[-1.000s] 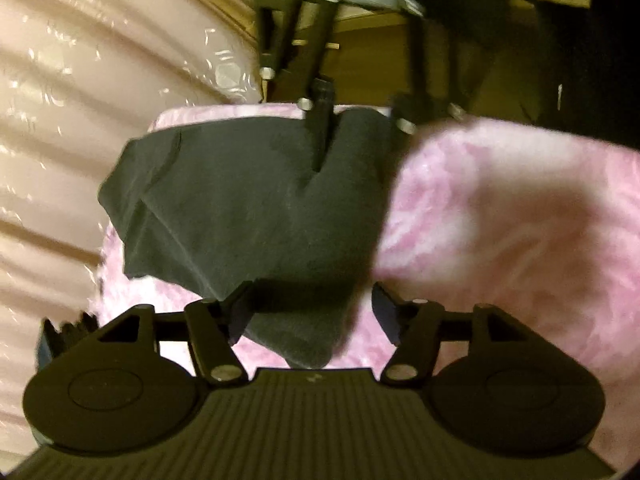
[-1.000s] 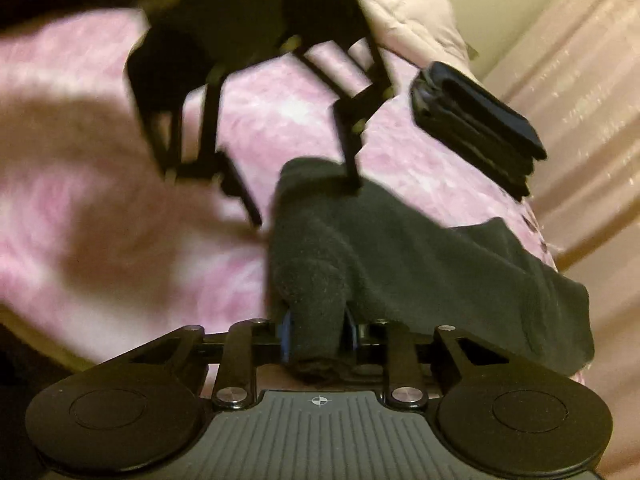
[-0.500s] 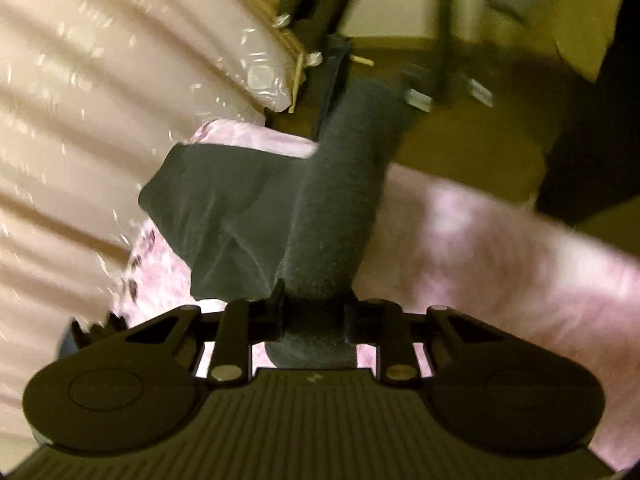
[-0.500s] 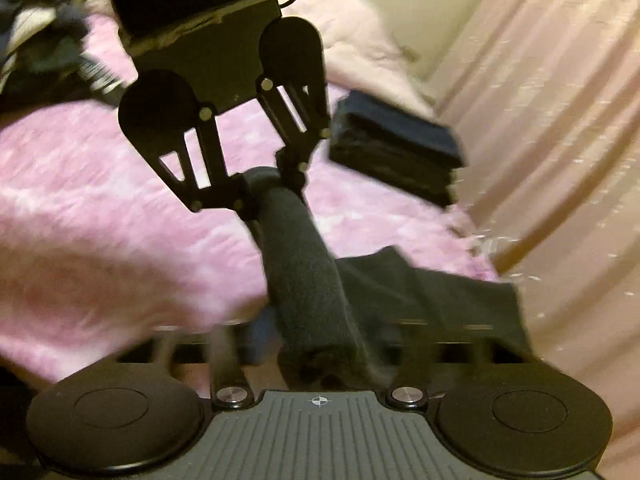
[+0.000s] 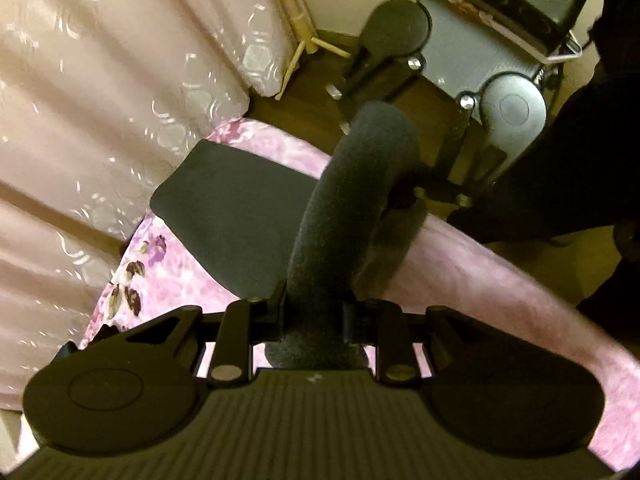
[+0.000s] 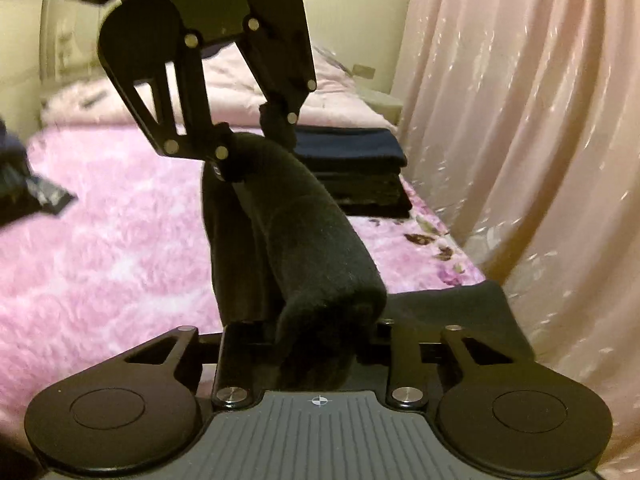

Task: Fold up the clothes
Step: 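Lay the folded end down and open both tools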

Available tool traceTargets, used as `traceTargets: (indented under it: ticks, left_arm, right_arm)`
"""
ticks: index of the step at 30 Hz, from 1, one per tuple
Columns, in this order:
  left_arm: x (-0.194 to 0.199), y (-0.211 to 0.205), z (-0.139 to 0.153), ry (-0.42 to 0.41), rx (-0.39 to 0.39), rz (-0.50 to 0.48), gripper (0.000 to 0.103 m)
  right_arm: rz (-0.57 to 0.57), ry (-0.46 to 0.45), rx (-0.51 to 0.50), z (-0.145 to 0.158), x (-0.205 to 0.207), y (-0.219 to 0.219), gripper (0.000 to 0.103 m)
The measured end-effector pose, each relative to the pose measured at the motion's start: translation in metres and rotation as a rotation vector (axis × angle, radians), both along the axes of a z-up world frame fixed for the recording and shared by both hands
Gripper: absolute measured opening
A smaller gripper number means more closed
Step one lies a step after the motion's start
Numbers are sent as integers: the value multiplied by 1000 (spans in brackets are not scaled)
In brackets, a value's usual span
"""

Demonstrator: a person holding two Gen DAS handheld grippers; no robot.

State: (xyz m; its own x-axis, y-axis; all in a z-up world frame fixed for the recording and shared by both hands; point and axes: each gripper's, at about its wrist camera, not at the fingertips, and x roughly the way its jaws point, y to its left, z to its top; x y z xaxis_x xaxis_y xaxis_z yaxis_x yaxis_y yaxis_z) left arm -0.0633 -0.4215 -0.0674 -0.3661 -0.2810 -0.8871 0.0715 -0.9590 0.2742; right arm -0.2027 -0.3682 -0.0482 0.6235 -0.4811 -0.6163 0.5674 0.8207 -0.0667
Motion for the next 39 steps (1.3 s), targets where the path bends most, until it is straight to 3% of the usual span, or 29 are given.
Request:
traceTargets:
  ticks: [4,6,9,11,14,16,19,24,25,29,33,35,36,37,39]
  left_arm:
    - [-35,-64,9,3,58,51,22]
    - [-52,-95,14,4,88,76,27]
    - [-78,-143,21,7,129,116,33]
    - [-88,-172,13,51,84,201,33]
    - [-89,-201,-7,103,113,347,34]
    - [-87,-213,-26,115,153,430,34]
    - [-80,-215,-62,89,241,513,38]
    - [-69,-221,-87,142,345,636,39]
    - [-67,-222,-92,152,366,660,40]
    - [-59,-227,-112,195,449,757,43]
    - [-72,-249,-129,216,467,791,43]
    - [-77,-251,-131,212,463,772,36]
    - [-79,-252,-132,210,461,763,16]
    - [-81,-253,-133,208,459,753,10]
    - [-85,-255,-134,204,453,735,10]
  right_arm:
    - [-61,-117,189,6,-39,-80,26]
    - [-113,-181,315,-1,-59,-128,26]
    - [-204,-244,480,-32,-86,-194,26]
    - [-316,-290,597,-62,-108,-237,26]
    - [-490,-334,780,-101,-139,-285,26]
    - [-539,-378,851,-111,-154,-298,36]
    - [-571,-427,881,-112,-170,-297,37]
    - [-648,-470,905,-114,-186,-290,36]
    - [-657,-471,907,-114,-187,-289,26]
    - [-622,-434,872,-114,-171,-299,22]
    - [-552,-433,847,-113,-161,-311,19]
    - [-523,-447,843,-110,-160,-314,19]
    - [-510,-461,839,-107,-160,-316,19]
    - [-496,-483,830,-103,-160,-317,19]
    - [-476,-527,808,-97,-162,-320,19]
